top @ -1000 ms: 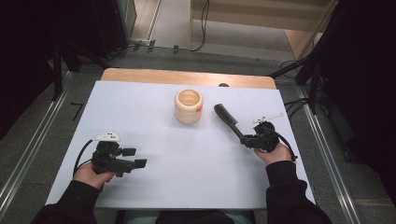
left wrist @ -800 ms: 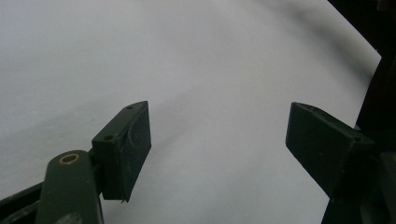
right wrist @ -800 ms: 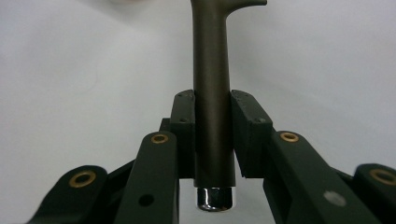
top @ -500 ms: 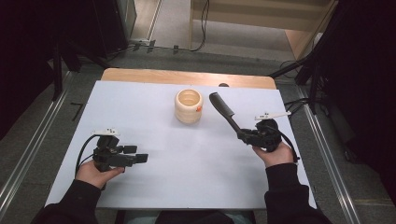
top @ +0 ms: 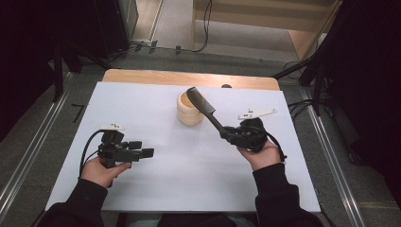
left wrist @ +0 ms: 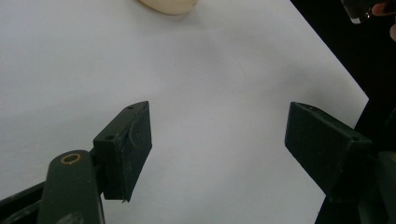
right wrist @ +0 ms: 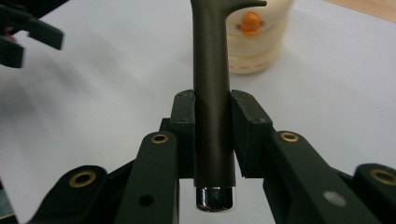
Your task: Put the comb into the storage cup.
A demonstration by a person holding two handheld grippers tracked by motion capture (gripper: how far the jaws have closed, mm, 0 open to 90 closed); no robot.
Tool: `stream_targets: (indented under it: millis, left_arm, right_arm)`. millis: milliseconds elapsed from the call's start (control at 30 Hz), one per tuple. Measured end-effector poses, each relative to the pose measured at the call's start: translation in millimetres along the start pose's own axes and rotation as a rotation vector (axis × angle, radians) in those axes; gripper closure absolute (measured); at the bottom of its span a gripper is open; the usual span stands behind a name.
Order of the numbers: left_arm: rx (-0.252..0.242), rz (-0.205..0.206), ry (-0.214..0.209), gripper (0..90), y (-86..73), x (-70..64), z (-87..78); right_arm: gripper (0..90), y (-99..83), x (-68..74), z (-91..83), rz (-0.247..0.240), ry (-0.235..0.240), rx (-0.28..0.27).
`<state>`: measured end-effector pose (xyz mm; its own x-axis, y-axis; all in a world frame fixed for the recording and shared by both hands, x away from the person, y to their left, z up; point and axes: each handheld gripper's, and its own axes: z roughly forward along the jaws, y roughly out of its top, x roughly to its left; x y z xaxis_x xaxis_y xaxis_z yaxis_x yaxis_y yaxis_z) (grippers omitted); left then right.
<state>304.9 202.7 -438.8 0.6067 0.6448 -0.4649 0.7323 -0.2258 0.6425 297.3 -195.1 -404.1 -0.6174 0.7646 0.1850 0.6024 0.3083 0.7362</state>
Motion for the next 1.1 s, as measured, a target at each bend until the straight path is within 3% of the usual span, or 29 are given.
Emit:
stream_targets:
  millis: [267, 400, 733, 1100]
  left_arm:
    - [-0.014, 0.014, 0.011, 23.8, 6.1, -4.1, 2.7]
    - [-0.025, -0.006, 0.011, 23.8, 9.3, -4.8, 3.3]
    - [-0.07, -0.053, 0.028, 25.1, 22.2, -3.6, 1.9]
    - [-0.123, -0.046, 0.071, 25.1, 34.0, -5.3, 9.4]
  right_arm:
    - [70.4, 11.1, 30.8, 25.8, -0.061, 0.048, 0.019]
    - [70.4, 14.6, 41.1, 37.8, -0.079, 0.065, 0.025]
    - [70.4, 19.9, 56.0, 62.1, -0.101, 0.072, 0.038]
    - [70.4, 24.5, 67.1, 87.0, -0.118, 0.063, 0.014]
